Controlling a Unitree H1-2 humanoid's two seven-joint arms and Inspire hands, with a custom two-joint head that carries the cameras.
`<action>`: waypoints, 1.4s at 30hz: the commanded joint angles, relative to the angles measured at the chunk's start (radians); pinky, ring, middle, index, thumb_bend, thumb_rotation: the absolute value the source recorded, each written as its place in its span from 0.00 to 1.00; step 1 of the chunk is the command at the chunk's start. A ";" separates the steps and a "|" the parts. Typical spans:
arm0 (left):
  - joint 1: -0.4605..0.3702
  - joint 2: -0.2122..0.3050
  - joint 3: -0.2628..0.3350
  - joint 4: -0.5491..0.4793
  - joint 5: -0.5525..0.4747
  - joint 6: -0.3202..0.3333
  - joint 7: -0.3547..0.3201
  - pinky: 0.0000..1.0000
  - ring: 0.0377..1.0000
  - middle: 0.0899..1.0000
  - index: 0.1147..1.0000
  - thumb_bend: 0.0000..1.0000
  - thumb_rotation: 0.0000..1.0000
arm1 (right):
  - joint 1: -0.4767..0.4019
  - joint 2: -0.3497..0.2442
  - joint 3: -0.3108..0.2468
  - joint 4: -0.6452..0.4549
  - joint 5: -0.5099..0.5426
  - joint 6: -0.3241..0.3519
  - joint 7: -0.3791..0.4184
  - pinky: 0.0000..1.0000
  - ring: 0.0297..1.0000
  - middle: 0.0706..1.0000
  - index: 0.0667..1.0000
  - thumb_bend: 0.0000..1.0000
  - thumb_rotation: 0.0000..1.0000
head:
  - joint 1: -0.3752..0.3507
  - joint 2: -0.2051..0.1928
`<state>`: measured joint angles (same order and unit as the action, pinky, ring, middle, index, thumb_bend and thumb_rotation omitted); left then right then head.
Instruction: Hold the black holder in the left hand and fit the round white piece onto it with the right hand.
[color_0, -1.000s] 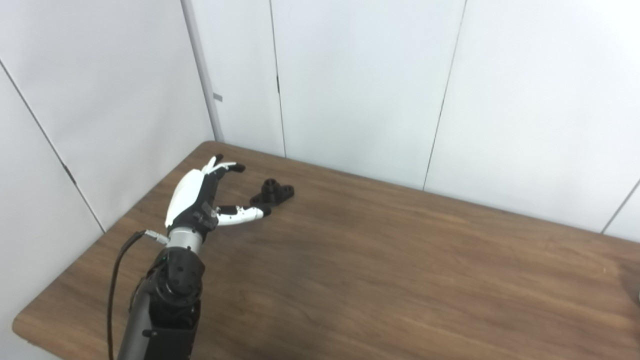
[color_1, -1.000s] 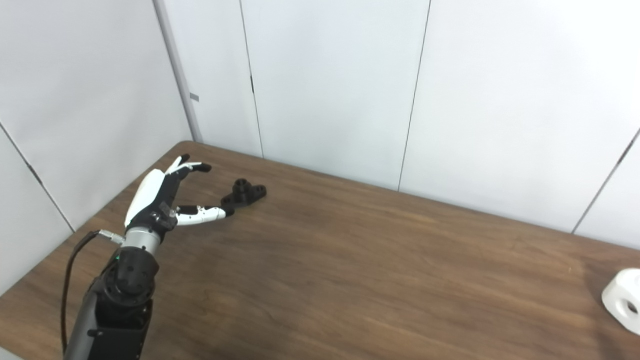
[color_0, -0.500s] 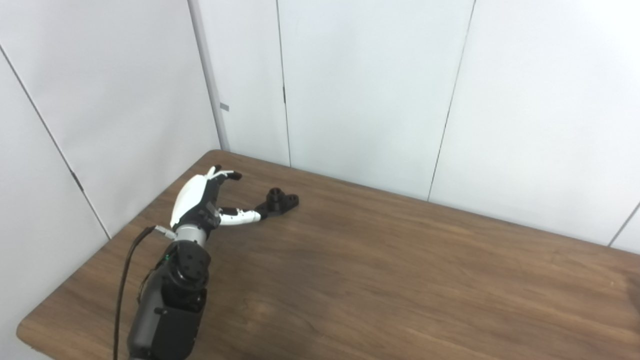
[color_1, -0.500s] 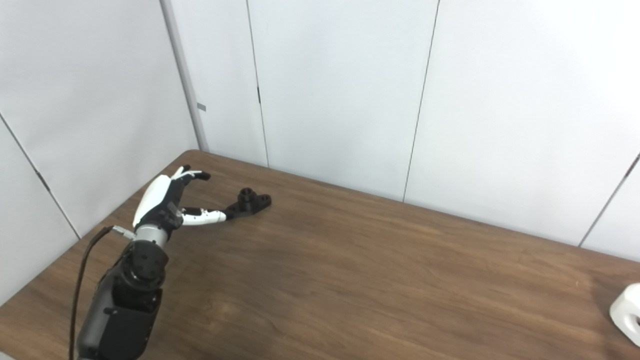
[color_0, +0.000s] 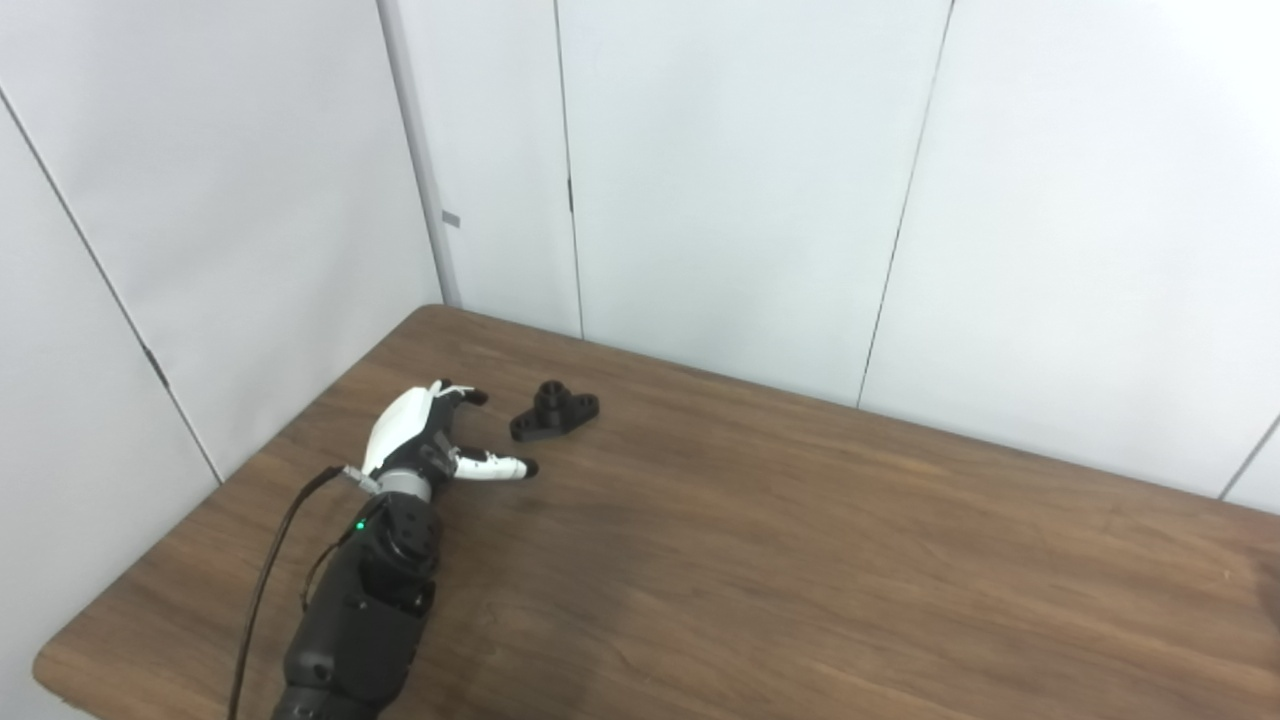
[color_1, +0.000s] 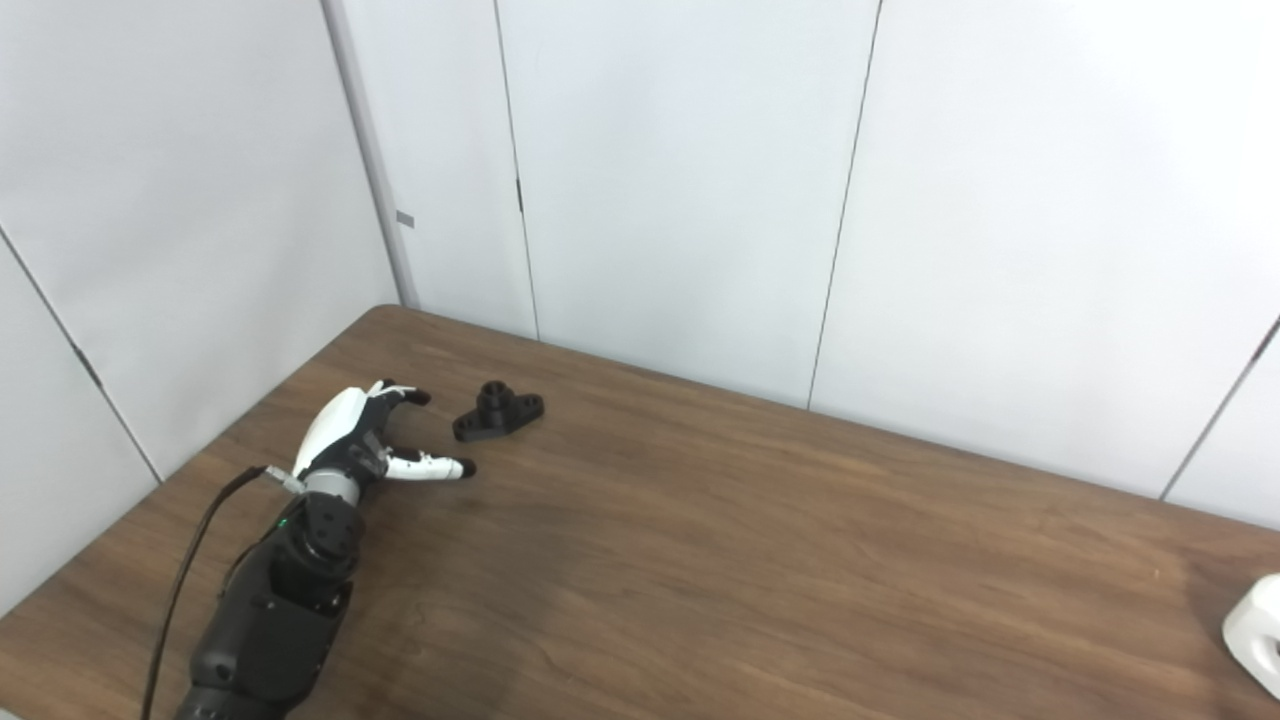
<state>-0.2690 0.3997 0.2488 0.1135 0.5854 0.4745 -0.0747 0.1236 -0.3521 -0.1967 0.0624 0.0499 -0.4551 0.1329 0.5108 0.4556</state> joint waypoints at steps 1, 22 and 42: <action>-0.049 0.036 -0.007 0.014 0.000 -0.007 0.046 0.98 1.00 1.00 0.81 0.99 0.18 | 0.064 0.048 0.016 0.063 0.012 -0.015 0.000 0.84 0.87 0.91 0.93 0.62 0.65 | -0.004 0.000; -0.068 0.077 -0.104 0.123 -0.031 -0.006 0.103 1.00 1.00 1.00 0.78 0.98 0.19 | 0.100 0.058 0.009 0.024 0.026 -0.015 0.007 0.63 0.71 0.77 0.81 0.55 0.55 | -0.043 0.010; -0.130 0.085 -0.188 0.188 -0.038 -0.006 0.076 1.00 1.00 1.00 0.71 0.97 0.21 | 0.131 0.074 0.001 -0.009 0.024 -0.015 0.009 0.55 0.68 0.73 0.74 0.58 0.57 | -0.081 0.023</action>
<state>-0.3647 0.4722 0.0758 0.3018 0.5445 0.4672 0.0005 0.1861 -0.3343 -0.2159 0.0044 0.0571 -0.4551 0.1437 0.4311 0.4786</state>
